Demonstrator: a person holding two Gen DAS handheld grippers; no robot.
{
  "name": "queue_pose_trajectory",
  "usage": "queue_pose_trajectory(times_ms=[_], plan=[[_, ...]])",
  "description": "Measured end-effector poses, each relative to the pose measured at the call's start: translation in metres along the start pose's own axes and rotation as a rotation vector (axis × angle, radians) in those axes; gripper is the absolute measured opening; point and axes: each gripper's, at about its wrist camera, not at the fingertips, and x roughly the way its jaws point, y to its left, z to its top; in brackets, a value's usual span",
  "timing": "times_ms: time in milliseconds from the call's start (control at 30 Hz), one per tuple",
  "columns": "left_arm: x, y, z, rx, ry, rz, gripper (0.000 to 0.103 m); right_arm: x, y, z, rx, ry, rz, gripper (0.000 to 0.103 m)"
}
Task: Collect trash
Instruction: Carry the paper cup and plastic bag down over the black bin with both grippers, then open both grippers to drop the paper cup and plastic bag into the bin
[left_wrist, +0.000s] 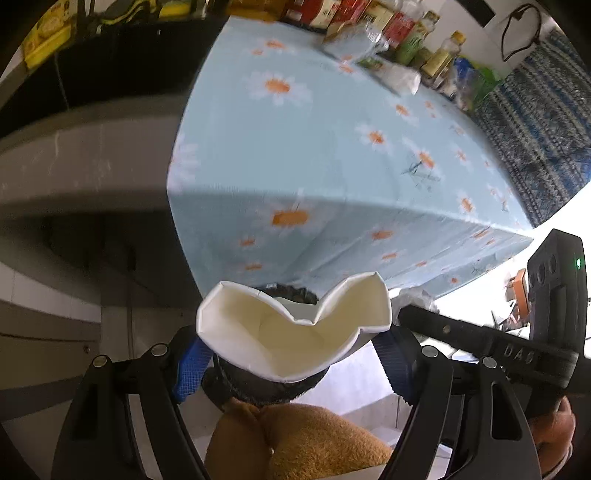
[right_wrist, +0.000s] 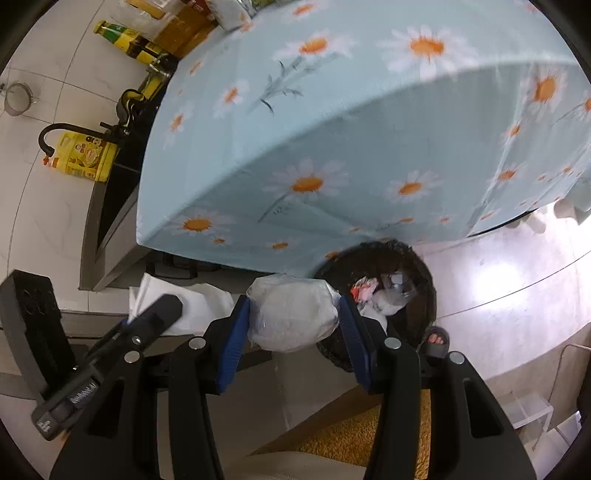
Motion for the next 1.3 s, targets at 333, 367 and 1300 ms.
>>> queue_pose_trajectory(times_ms=[333,367,1300], plan=[[0.044,0.012,-0.029,-0.051,0.125,0.024,0.076,0.032,-0.043,-0.006,0.088,0.107,0.002,0.05],[0.05,0.014,-0.032,-0.055,0.141,0.027,0.076,0.036,-0.047,-0.009,0.095,0.121,-0.001,0.05],[0.093,0.027,-0.05,-0.09,0.26,0.059,0.086,0.055,-0.083,-0.034,0.208,0.163,-0.059,0.072]])
